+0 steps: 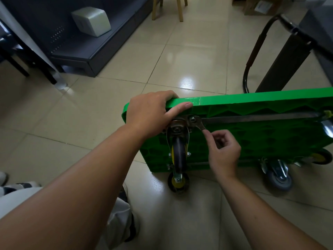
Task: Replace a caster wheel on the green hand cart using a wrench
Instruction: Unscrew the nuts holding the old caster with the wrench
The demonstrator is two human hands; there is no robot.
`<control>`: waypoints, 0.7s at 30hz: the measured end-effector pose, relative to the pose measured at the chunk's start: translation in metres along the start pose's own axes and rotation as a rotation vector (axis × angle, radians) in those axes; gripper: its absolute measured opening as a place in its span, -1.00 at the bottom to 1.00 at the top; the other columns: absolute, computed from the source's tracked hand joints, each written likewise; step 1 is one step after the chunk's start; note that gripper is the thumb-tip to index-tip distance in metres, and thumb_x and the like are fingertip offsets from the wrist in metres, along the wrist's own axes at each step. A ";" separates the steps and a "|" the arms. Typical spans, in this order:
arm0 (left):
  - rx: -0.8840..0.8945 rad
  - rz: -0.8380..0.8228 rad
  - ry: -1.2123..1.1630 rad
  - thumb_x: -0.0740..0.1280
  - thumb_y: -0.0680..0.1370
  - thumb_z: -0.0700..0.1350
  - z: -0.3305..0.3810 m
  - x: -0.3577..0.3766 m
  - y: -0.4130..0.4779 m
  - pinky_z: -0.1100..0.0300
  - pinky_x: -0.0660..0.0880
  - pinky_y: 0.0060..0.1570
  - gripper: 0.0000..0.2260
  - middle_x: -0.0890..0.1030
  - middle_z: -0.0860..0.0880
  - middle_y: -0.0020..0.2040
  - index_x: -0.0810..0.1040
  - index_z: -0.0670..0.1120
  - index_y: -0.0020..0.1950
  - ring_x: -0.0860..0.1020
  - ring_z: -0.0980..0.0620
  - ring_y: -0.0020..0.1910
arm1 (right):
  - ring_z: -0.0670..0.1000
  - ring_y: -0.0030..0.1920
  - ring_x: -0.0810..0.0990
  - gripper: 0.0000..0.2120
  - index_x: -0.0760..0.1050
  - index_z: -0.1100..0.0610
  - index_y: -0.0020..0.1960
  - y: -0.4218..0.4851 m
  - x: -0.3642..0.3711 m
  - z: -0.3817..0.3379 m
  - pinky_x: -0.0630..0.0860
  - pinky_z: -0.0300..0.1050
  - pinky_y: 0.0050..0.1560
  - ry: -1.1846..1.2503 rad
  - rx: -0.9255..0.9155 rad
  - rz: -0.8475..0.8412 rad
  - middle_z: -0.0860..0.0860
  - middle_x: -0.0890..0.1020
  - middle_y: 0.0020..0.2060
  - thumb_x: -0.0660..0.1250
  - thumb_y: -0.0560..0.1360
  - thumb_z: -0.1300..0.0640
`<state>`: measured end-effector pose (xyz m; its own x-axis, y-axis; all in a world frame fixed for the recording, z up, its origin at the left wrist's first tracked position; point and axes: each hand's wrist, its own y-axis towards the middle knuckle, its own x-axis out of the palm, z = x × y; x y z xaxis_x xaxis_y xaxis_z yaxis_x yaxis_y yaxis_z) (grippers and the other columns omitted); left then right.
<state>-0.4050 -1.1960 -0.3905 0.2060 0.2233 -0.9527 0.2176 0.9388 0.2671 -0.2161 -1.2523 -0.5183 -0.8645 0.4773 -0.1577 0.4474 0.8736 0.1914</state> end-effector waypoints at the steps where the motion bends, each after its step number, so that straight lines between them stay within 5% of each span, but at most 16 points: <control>1: 0.001 0.000 -0.001 -0.10 0.46 0.52 0.000 0.000 0.000 0.18 0.17 -0.41 -0.32 0.54 0.17 -0.20 0.60 0.18 0.19 0.48 0.12 -0.26 | -0.12 -0.29 0.54 -0.79 0.51 0.06 -0.20 0.001 0.001 0.000 0.45 -0.31 -0.26 -0.014 -0.017 -0.004 -0.04 0.58 -0.31 0.49 0.47 -0.01; 5: 0.010 0.006 -0.012 -0.06 0.49 0.52 -0.003 0.003 0.001 0.17 0.32 -0.36 -0.36 0.63 0.14 -0.13 0.60 0.18 0.19 0.53 0.09 -0.21 | -0.21 -0.25 0.56 -0.76 0.51 0.05 -0.17 0.010 -0.002 -0.004 0.47 -0.33 -0.23 -0.072 -0.087 -0.042 -0.14 0.57 -0.29 0.45 0.45 -0.10; 9: 0.012 0.004 -0.022 -0.03 0.52 0.51 -0.004 0.004 0.002 0.14 0.40 -0.32 -0.39 0.63 0.13 -0.15 0.61 0.18 0.18 0.55 0.06 -0.22 | 0.03 -0.17 0.56 -0.65 0.55 0.04 -0.14 0.028 -0.025 -0.020 0.55 0.10 -0.15 -0.355 -0.266 -0.071 -0.11 0.60 -0.26 0.43 0.43 -0.25; 12: 0.001 0.001 -0.021 -0.07 0.48 0.52 -0.002 0.002 0.002 0.15 0.32 -0.34 -0.35 0.56 0.16 -0.19 0.60 0.18 0.18 0.51 0.07 -0.23 | 0.08 -0.22 0.49 -0.60 0.53 0.10 -0.15 0.050 -0.045 -0.064 0.45 0.01 -0.16 -0.723 -0.576 -0.129 0.01 0.58 -0.29 0.36 0.45 -0.26; 16: -0.006 0.000 -0.031 -0.09 0.46 0.54 -0.002 0.001 0.000 0.15 0.36 -0.33 -0.32 0.59 0.14 -0.18 0.60 0.18 0.18 0.53 0.06 -0.23 | 0.14 -0.29 0.50 -0.62 0.51 0.15 -0.21 0.066 -0.042 -0.127 0.35 0.02 -0.11 -1.085 -0.977 -0.189 0.11 0.59 -0.36 0.52 0.37 -0.15; 21: -0.004 0.000 -0.032 -0.06 0.48 0.53 0.000 -0.001 -0.001 0.15 0.31 -0.34 -0.36 0.62 0.13 -0.15 0.60 0.18 0.16 0.54 0.06 -0.22 | 0.15 -0.25 0.54 -0.65 0.51 0.13 -0.19 0.059 -0.030 -0.150 0.33 0.04 -0.02 -1.373 -1.145 -0.225 0.09 0.63 -0.35 0.54 0.36 -0.11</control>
<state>-0.4057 -1.1973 -0.3902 0.2364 0.2150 -0.9476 0.2143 0.9397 0.2667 -0.1982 -1.2293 -0.3568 0.1732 0.6212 -0.7643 -0.5179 0.7175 0.4658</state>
